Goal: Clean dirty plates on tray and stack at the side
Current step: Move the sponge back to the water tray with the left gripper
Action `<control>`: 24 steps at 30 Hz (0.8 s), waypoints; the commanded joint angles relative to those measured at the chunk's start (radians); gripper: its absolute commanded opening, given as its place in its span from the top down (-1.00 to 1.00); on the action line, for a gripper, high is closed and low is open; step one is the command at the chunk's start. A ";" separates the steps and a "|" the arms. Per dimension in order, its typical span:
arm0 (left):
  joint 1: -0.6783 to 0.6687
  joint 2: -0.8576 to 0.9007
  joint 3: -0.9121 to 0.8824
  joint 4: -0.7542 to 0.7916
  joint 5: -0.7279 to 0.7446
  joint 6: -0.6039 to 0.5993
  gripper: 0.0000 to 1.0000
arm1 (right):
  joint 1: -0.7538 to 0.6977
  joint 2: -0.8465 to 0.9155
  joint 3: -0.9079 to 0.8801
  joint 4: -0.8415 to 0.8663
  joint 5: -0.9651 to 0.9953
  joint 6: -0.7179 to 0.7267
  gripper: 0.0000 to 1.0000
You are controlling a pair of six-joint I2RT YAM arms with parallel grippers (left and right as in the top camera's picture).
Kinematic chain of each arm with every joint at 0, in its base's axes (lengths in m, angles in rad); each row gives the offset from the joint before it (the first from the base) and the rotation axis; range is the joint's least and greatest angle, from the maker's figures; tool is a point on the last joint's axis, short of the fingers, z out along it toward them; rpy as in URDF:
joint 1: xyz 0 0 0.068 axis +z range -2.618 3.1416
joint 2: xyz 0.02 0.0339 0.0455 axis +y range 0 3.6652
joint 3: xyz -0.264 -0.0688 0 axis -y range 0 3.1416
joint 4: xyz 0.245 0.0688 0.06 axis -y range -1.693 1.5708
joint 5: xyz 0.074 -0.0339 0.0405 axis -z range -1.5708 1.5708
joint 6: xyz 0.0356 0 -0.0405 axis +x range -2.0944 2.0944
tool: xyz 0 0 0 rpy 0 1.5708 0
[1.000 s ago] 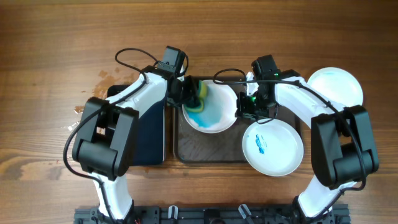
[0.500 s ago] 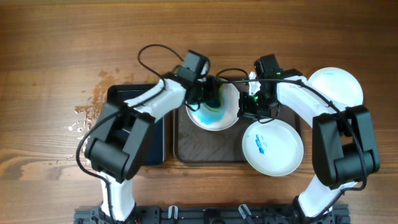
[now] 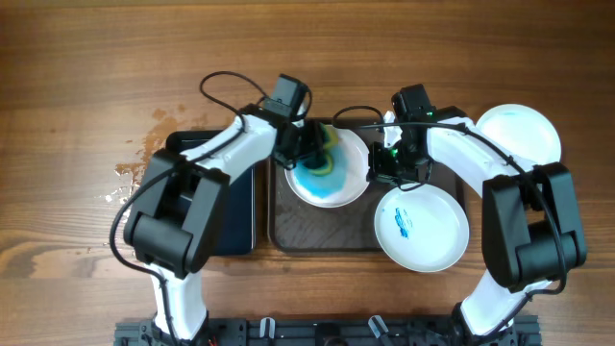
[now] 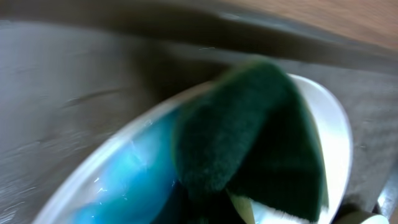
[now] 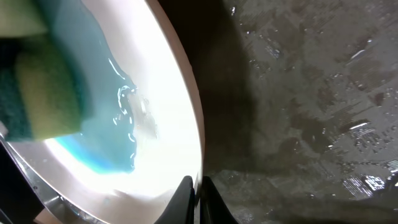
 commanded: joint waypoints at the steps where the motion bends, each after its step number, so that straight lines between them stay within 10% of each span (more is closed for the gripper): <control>1: 0.076 0.012 -0.008 -0.097 -0.113 0.005 0.92 | 0.003 0.010 -0.008 -0.019 0.041 -0.036 0.91; 24: 0.089 -0.579 -0.008 -0.508 -0.242 0.031 0.92 | 0.003 0.010 -0.008 0.129 0.011 -0.043 0.91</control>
